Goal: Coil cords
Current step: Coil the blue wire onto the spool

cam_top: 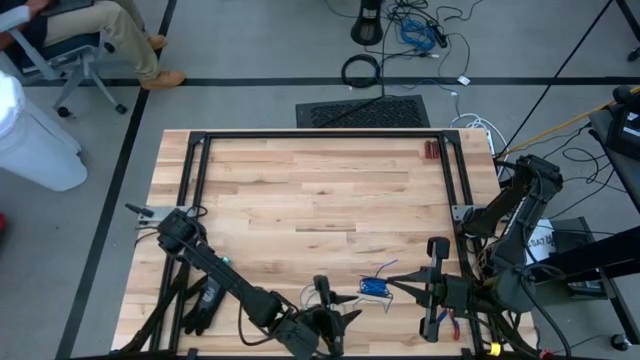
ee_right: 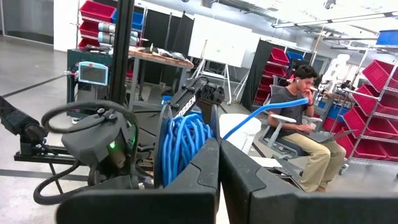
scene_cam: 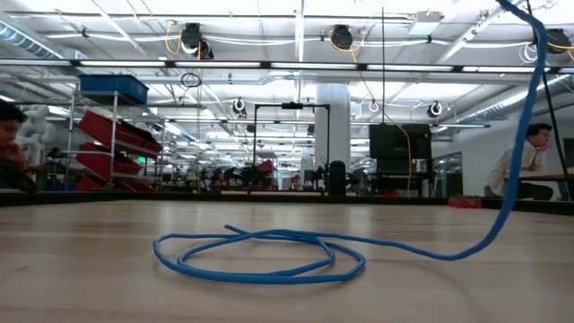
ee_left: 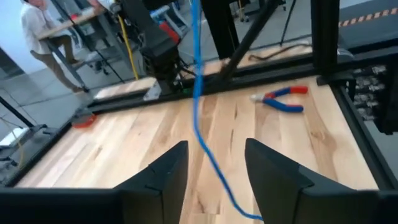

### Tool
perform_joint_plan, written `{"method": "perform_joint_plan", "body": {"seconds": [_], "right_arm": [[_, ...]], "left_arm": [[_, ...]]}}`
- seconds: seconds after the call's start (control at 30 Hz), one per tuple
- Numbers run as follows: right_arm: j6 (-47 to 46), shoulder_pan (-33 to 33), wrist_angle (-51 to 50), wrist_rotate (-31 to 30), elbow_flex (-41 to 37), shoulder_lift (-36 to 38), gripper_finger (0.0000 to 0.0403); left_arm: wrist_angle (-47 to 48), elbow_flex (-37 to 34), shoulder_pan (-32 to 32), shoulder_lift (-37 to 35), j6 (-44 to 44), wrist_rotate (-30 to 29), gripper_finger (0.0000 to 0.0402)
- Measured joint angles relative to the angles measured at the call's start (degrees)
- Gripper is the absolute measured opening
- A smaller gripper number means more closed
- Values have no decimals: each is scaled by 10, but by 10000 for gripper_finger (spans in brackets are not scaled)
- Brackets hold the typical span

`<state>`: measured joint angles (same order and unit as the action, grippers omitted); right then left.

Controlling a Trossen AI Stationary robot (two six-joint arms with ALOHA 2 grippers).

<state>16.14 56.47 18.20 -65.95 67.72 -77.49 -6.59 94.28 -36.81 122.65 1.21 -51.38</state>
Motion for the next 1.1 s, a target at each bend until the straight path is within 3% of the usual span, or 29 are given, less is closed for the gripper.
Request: {"method": "perform_joint_plan", "body": {"seconds": [0.13,0.43,0.63,0.77,0.87,1.1], "right_arm": [[0,0,0,0,0,0,0],[0,0,0,0,0,0,0],[0,0,0,0,0,0,0],[0,0,0,0,0,0,0],[3,0,0,0,0,0,0],[-1,0,-3,3,0,0,0]], "left_arm": [[31,0,9,0,-41,3,147],[31,0,10,0,-39,3,104],[31,0,11,0,-38,2,47],[38,0,8,0,-38,-33,8],[80,0,3,-6,-49,-73,10],[256,0,-5,-73,-188,-81,4]]}}
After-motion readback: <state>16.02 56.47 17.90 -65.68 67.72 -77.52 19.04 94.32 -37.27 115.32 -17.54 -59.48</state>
